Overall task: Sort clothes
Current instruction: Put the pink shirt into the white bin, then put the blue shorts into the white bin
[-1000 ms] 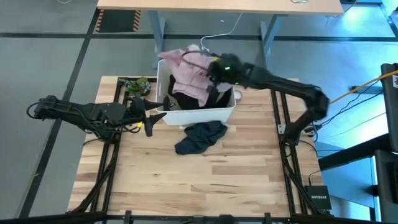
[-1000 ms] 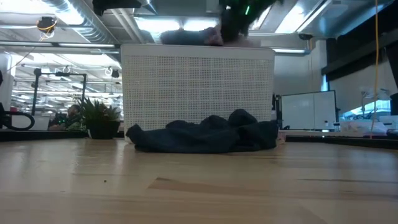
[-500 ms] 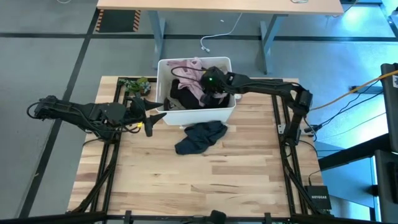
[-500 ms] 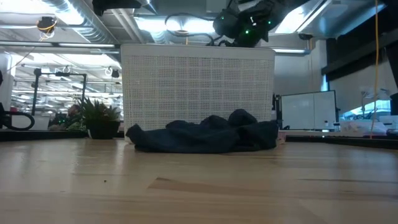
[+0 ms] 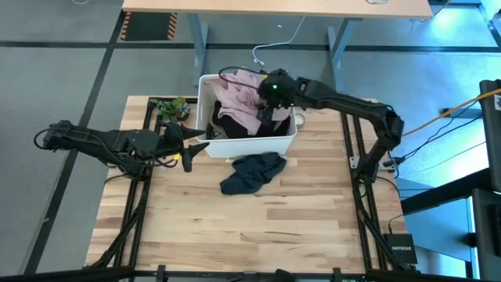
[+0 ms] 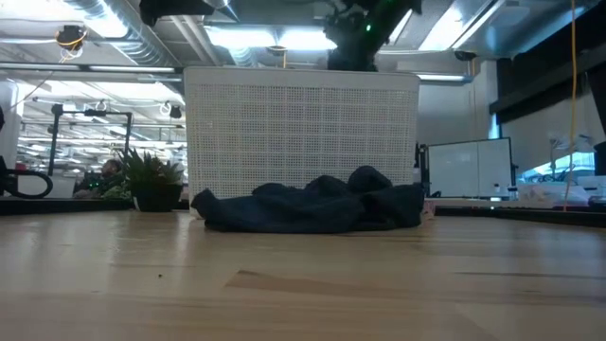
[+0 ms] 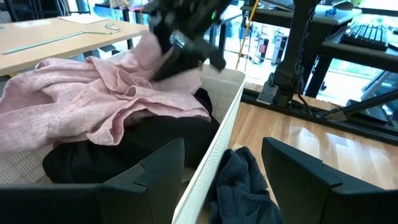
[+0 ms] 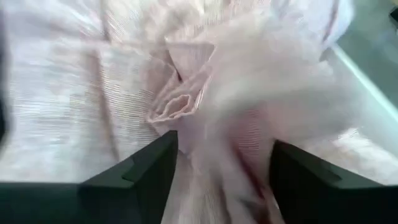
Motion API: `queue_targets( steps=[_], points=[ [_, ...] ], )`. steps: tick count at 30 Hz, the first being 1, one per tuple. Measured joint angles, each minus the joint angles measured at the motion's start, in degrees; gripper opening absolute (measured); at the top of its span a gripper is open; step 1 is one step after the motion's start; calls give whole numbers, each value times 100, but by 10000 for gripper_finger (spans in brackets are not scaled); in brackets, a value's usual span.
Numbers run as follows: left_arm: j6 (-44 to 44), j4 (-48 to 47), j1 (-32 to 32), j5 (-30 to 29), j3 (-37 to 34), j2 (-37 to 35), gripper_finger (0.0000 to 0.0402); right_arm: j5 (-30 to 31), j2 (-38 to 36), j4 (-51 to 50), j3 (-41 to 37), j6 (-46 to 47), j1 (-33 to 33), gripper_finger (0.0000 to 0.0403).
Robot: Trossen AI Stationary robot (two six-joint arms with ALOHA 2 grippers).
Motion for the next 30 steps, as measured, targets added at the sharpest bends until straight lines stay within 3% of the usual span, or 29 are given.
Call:
queue_targets(
  steps=[19, 30],
  points=[
    [-6, -37, 0, 0, 0, 1, 209, 39, -1270, -216, 253, -151, 0, 257],
    [-14, -28, 0, 0, -1, 0, 209, -332, -1673, -572, 258, -149, 273, 257]
  ],
)
